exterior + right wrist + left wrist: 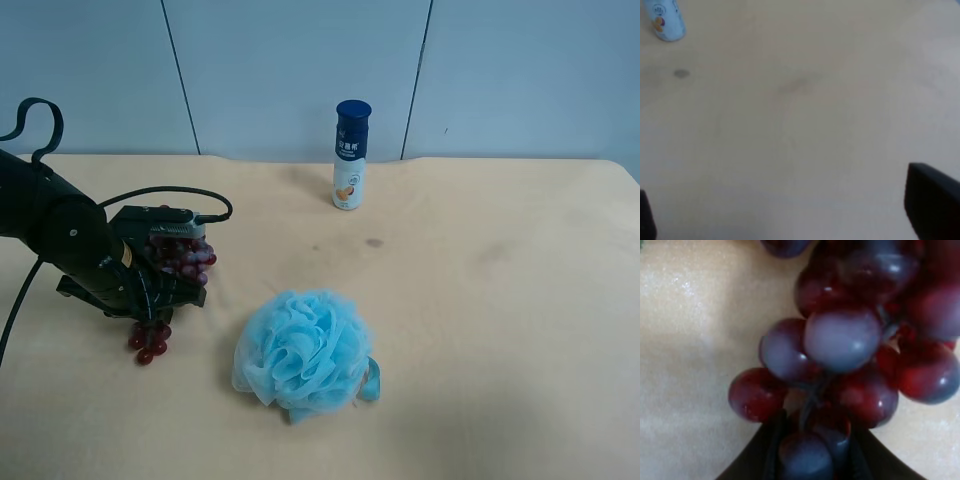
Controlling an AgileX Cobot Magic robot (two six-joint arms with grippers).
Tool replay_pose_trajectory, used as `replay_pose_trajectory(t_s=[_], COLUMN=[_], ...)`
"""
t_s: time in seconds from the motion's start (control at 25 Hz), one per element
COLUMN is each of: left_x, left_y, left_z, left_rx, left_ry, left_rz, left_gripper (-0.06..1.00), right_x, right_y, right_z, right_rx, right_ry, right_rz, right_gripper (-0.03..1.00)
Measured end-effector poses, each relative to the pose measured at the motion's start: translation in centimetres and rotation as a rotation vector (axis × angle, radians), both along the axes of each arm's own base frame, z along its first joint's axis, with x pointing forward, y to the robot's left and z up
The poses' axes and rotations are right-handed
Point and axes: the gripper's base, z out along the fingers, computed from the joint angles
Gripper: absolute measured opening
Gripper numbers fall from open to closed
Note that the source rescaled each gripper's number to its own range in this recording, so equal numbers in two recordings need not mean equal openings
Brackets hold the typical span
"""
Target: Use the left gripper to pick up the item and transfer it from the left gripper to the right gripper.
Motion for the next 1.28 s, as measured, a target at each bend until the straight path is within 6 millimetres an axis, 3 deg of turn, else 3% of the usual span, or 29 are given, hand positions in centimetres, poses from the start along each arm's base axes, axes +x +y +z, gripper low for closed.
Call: replay_pose_trajectory(t_s=[0.16,0.36,0.8,1.28], left_x=[0.0,-0.6,-4.6,-5.6], left_y=[0.0,0.4,2.8,2.0], left_z=[1.1,4.9,12.5,21.5], left_rx=[-0.013,-0.03,0.016,0.001], left_ry=[-0.032,-0.109,-0.145,-0.057], left_rz=[0.001,0.013,0.034,-0.186], left_gripper=[0.01,0.01,0.01,0.01], right_x=[0.0,0.0,0.0,0.0], right_y=[0.0,0.0,0.0,0.0], right_z=[0.0,0.0,0.0,0.0], right_rx=[0.0,0.0,0.0,0.0], right_ry=[0.0,0.0,0.0,0.0], right_rz=[0.0,0.0,0.0,0.0], right_gripper=[1.0,1.0,1.0,1.0])
